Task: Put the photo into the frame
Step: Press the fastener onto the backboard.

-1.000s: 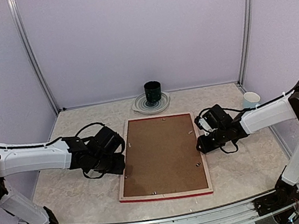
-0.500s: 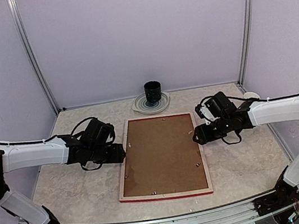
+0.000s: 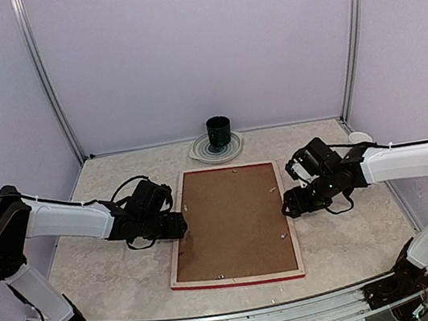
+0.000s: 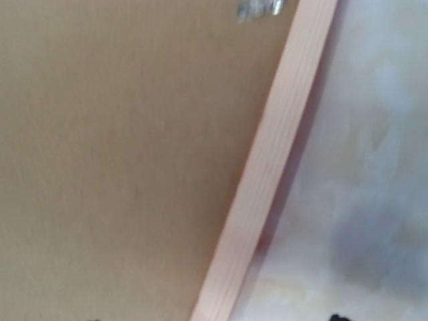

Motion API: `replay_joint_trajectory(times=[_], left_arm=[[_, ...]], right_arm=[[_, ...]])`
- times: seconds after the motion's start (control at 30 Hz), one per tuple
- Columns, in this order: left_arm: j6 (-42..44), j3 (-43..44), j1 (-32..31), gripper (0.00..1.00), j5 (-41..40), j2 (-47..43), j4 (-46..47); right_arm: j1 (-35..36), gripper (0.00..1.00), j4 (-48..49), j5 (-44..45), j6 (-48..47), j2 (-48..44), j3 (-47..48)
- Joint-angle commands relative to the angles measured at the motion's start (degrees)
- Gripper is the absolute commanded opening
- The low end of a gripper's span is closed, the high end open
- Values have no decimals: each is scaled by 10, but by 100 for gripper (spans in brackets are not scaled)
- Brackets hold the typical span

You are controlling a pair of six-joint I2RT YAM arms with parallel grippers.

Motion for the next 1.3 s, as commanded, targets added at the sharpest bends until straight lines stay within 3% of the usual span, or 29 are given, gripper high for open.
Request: replay_joint_trajectory(times=[0.0, 0.53, 0.83, 1.27], left_arm=[[7, -9, 5, 60, 11, 25, 47], [-43, -70, 23, 43, 7, 16, 119], [-57, -95, 23, 42, 16, 2, 142], [-45, -112, 23, 42, 30, 1, 176]], right_arm=[[22, 72, -29, 5, 23, 4, -16], [73, 71, -22, 10, 54, 71, -10], [74, 61, -15, 38, 58, 92, -6], [74, 54, -25, 35, 58, 118, 6]])
